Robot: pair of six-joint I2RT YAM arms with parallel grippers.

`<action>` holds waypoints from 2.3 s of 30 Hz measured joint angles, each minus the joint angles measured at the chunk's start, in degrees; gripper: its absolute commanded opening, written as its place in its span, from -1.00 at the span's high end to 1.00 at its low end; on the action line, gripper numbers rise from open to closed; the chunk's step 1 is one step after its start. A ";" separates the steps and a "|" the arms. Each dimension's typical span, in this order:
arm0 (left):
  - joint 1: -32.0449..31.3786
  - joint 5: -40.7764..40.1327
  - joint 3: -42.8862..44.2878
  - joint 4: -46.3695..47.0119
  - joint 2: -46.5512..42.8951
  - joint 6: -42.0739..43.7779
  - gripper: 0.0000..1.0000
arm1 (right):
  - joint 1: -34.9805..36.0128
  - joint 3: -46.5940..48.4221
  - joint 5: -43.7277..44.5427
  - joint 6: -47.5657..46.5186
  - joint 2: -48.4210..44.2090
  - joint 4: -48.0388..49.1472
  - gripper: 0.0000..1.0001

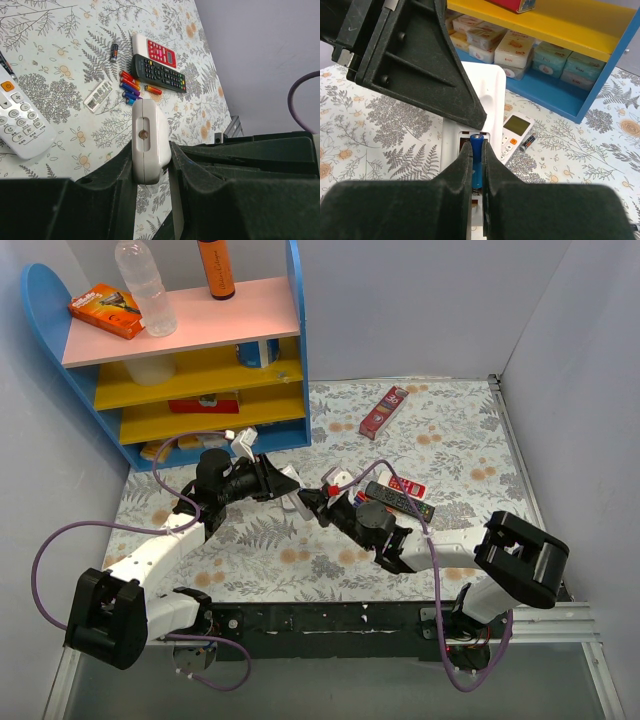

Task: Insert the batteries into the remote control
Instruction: Load the battery into the remote control.

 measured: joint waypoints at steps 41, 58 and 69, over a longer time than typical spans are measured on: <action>0.44 1.27 0.00 0.79 0.00 0.44 1.00 | 0.44 -0.44 0.33 -2.54 0.04 1.14 0.41; 0.17 2.32 0.00 0.70 0.13 0.39 1.00 | 0.50 0.04 3.65 -1.31 0.11 -1.29 0.23; 0.15 3.23 0.00 0.17 0.13 0.39 1.00 | 0.37 0.15 3.65 -0.22 -1.75 -4.48 0.05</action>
